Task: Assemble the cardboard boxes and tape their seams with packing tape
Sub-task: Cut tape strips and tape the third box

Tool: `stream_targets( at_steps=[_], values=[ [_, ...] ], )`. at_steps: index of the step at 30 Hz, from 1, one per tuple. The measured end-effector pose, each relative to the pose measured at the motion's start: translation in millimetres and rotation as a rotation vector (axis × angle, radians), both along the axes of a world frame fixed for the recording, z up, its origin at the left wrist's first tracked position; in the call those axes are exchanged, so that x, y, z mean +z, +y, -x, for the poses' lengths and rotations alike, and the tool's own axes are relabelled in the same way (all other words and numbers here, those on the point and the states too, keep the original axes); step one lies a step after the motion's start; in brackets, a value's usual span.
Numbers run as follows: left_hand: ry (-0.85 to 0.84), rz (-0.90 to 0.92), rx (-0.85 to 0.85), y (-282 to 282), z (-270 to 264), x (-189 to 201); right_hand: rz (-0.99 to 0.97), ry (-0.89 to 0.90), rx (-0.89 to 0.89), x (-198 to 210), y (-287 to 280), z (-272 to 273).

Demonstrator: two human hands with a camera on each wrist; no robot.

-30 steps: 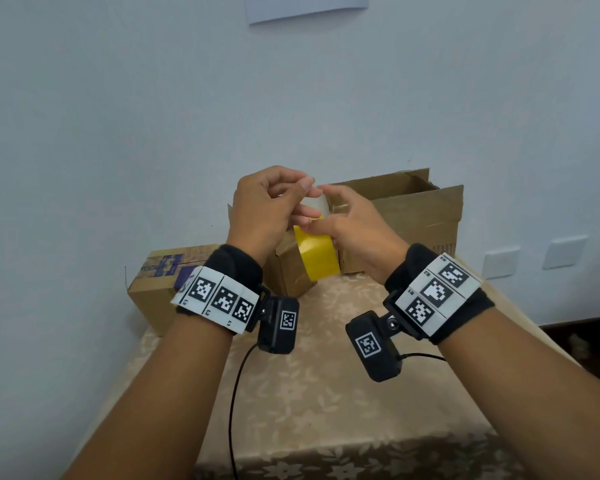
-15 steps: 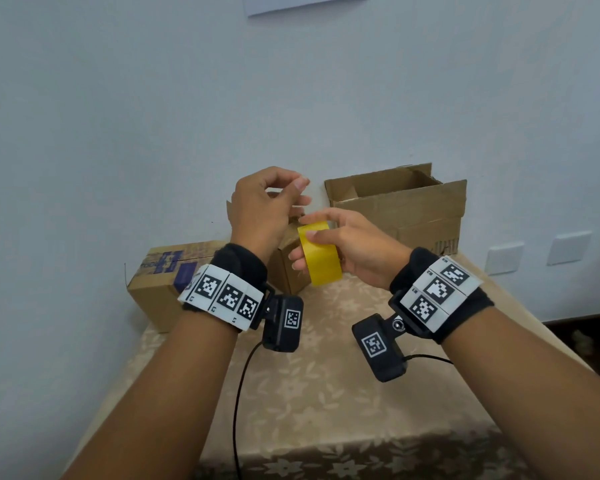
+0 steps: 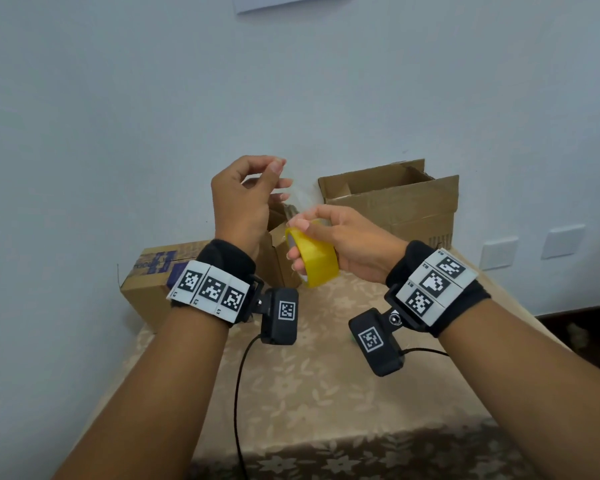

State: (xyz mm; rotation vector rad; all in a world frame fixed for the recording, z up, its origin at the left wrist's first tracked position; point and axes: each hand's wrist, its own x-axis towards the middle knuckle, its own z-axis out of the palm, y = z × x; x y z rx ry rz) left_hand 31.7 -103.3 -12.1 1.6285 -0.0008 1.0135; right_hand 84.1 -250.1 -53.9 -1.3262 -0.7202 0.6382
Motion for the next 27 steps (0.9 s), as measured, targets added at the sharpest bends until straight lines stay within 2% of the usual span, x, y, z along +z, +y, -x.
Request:
stream_targets(
  at_steps=[3,13,22,27],
  values=[
    [0.036,0.02,0.021,7.8,-2.1,-4.0,0.004,0.023,0.085,-3.2,0.8,0.1],
    [0.011,0.024,0.05,10.6,-4.8,-11.1,-0.003,0.123,0.201,-3.2,-3.1,-6.9],
    [0.043,0.105,-0.006,-0.6,-7.4,-17.9,0.106,0.089,0.034,-3.4,-0.3,-2.8],
    [0.024,0.122,-0.005,3.6,-8.0,-20.3,0.129,0.083,0.045,0.2,-3.3,0.3]
  ],
)
